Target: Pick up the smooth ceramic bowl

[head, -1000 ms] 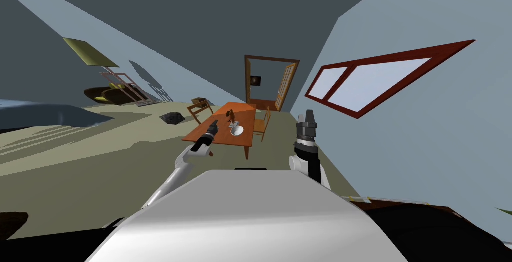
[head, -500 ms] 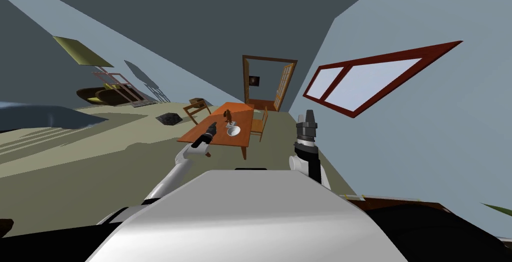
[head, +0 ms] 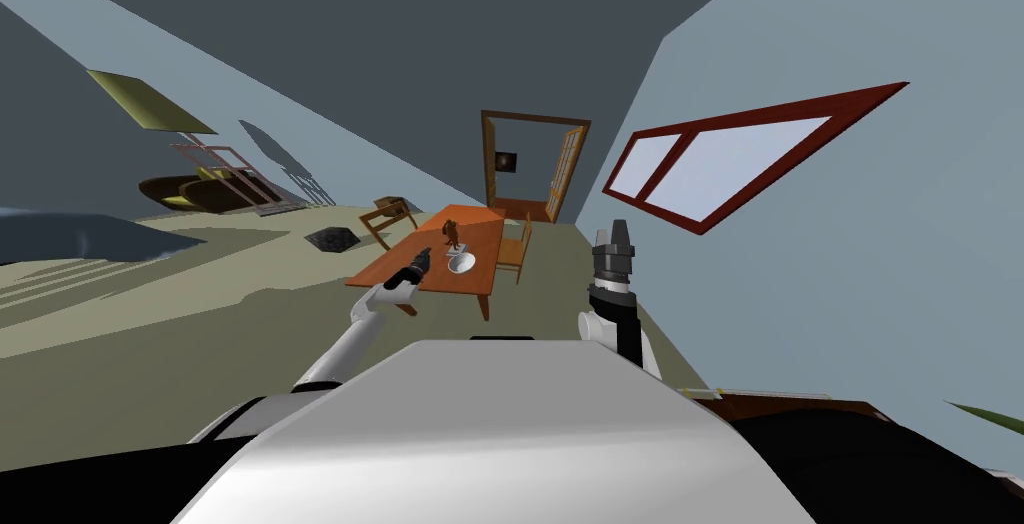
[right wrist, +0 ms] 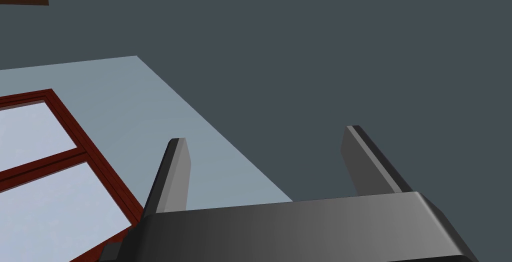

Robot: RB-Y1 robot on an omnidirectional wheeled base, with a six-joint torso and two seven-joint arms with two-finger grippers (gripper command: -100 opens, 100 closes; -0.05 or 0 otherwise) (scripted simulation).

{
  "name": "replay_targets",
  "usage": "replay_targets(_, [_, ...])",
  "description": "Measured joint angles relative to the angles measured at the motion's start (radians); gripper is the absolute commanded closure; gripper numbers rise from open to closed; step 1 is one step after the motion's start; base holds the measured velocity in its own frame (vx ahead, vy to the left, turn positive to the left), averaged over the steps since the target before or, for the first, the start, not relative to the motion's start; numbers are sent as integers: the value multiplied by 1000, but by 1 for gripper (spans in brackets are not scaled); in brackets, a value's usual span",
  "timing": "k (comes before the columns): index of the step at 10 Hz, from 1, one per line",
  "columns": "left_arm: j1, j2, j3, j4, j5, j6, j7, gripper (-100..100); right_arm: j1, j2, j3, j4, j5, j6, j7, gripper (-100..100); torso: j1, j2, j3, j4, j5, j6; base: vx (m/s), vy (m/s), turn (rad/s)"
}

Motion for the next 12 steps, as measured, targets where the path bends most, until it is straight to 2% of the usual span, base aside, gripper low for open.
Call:
replay_targets(2, [-39,13,2,62,20,53,-9,-100,0,0,0,0,0,0,0,0,-2,-1,-1,0,0,0,41,-91,-26])
replay_targets(7, [-110,29,9,175,53,202,-30,-100,0,0,0,0,0,0,0,0,-1,-1,-1,0,0,0,36,-75,-25])
replay_targets(9, [-130,41,6,230,76,237,-40,-100,0,0,0,0,0,0,0,0,1,0,0,0,0,0,32,-43,-21])
replay_targets(12, [-162,33,17,272,76,323,-48,-100,0,0,0,0,0,0,0,0,0,-2,-1,-1,0,0,56,-59,-27])
